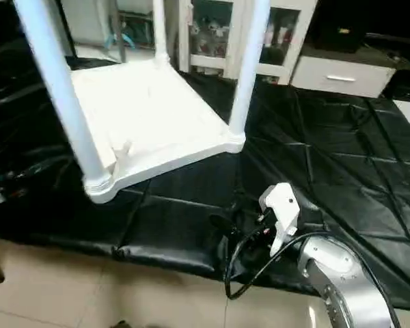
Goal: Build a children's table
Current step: Rotate table base
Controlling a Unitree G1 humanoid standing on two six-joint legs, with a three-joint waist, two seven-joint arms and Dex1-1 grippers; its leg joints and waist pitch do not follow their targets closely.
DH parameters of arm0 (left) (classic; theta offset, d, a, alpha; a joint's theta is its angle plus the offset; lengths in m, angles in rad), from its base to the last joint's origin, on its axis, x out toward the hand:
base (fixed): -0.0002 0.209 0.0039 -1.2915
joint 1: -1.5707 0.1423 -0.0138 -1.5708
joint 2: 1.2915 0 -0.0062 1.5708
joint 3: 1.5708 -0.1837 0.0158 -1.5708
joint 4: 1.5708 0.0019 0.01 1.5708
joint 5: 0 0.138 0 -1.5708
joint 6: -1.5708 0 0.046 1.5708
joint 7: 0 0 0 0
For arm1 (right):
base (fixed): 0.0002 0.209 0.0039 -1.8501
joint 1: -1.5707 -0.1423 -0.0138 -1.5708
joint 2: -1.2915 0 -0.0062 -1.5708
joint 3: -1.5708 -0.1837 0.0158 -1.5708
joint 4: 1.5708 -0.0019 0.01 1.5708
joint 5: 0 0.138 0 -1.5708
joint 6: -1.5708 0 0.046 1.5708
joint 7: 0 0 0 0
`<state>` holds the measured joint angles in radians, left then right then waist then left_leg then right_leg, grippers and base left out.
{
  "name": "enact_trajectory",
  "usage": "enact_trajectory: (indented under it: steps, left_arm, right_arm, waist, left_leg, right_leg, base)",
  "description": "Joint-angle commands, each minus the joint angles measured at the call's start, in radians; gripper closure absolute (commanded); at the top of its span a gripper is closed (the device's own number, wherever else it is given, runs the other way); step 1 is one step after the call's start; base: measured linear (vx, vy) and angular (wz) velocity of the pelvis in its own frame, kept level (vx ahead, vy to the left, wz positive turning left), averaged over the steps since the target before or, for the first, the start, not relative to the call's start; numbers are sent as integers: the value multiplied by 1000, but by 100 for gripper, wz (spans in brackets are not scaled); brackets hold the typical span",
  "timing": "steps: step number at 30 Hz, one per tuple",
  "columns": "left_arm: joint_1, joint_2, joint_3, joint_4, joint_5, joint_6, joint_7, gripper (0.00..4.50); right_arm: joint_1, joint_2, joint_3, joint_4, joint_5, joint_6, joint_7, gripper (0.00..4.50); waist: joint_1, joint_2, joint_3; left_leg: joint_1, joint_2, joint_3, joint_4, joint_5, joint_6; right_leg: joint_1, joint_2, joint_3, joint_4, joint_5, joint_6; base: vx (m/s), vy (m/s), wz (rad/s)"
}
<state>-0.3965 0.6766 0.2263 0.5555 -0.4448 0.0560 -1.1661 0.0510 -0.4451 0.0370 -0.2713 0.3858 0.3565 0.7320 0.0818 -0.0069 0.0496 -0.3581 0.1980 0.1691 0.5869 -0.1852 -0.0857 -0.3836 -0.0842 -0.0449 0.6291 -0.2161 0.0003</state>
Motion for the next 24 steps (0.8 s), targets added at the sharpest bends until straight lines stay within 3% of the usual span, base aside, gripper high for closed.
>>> enact_trajectory:
  steps: [1,4,11,17,22,24]
  left_arm:
    - [-33,-13,-8,17,23,-34,24,267]
    - [-50,-29,-12,25,24,-40,26,267]
    - [-107,-104,-48,59,47,-92,31,267]
    - [-123,-169,-101,-6,16,-31,-27,267]
    - [-162,-223,-140,22,41,-48,-37,267]
    - [-188,-257,-159,44,54,-54,-32,267]
  right_arm:
    - [-13,-3,2,12,-7,-16,2,82]
    - [-22,-2,6,17,-7,-15,4,82]
    - [-38,0,22,29,-16,-21,12,82]
    - [-35,-6,25,26,-13,-19,16,82]
    - [-33,-10,21,32,-15,-23,21,82]
    - [-32,-12,22,31,-16,-23,20,82]
  waist:
    - [-2,9,-61]
    - [0,2,-58]
    - [11,0,-54]
    - [12,-3,-58]
    - [8,-7,-61]
    - [7,-3,-60]
  left_leg:
    - [3,22,-7,-74,-193,4]
    - [7,23,-2,-72,-193,17]
    - [13,29,-1,-77,-248,-5]
    - [12,29,-1,-76,-232,-8]
    - [8,26,-1,-72,-206,3]
    - [8,25,0,-71,-204,5]
  right_leg:
    - [40,-45,35,-64,-8,-191]
    - [39,-48,37,-67,-31,-203]
    - [33,-52,41,-77,-131,-179]
    - [35,-51,40,-73,-91,-185]
    - [42,-50,39,-72,-55,-190]
    - [41,-48,39,-74,-51,-194]
  base:
    - [0,0,0]
    - [0,0,0]
    - [0,0,0]
    - [0,0,0]
    - [0,0,0]
    - [0,0,0]
